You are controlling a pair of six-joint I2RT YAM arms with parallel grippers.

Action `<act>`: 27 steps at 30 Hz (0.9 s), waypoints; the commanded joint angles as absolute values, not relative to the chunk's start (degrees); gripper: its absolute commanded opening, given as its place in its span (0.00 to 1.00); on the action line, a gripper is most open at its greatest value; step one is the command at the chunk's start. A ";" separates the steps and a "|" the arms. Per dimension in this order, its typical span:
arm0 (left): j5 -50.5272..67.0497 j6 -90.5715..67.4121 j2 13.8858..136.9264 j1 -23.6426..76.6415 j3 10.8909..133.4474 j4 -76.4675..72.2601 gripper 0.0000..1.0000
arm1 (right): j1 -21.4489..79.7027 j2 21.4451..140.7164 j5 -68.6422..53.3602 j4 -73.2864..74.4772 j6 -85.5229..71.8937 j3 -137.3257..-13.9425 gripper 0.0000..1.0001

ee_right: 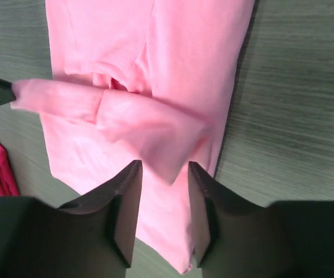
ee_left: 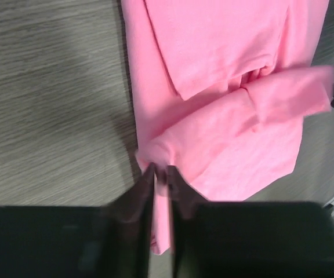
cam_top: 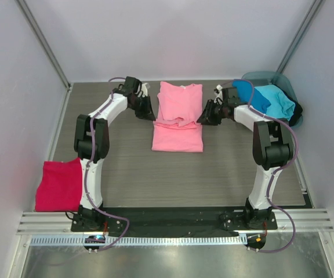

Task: Fold and stack the t-shirts
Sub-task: Fold the tshirt

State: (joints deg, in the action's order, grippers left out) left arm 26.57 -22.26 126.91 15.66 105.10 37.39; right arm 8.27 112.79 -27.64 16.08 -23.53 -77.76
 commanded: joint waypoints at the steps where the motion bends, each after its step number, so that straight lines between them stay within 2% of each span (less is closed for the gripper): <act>1: 25.49 -22.24 125.69 15.20 106.79 35.86 0.20 | 8.00 111.28 -26.46 14.94 -21.53 -80.86 0.47; 2: 24.27 -22.06 124.99 15.12 106.53 36.47 0.28 | 7.82 110.31 -26.54 15.29 -21.19 -81.03 0.55; 4: 22.42 -21.36 121.40 15.03 105.12 37.26 0.44 | 7.30 108.55 -27.15 17.13 -21.27 -81.04 0.56; 6: 21.18 -21.27 118.49 14.42 103.37 38.76 0.47 | 6.42 104.78 -27.60 19.15 -21.79 -79.99 0.57; 9: 21.62 -21.27 112.69 13.98 97.66 41.04 0.58 | 5.89 99.76 -30.23 23.28 -22.24 -75.16 0.57; 12: 28.17 -20.04 108.99 13.71 90.90 43.59 0.65 | 5.89 96.61 -33.74 26.63 -23.55 -68.93 0.58; 15: 34.86 -21.88 107.75 13.27 84.48 43.33 0.65 | 5.89 94.75 -36.20 26.19 -25.04 -62.42 0.57; 20: 42.18 -28.38 109.16 12.92 76.74 37.90 0.58 | 5.89 94.39 -37.53 23.38 -27.86 -55.47 0.55; 27: 44.30 -32.16 114.25 12.92 77.34 34.63 0.53 | 5.89 95.62 -37.35 20.13 -30.67 -52.91 0.53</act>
State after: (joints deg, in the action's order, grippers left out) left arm 40.12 -29.41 113.80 13.19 75.61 38.35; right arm 5.78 95.29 -35.94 23.53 -28.36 -52.86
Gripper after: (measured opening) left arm 0.534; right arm 0.531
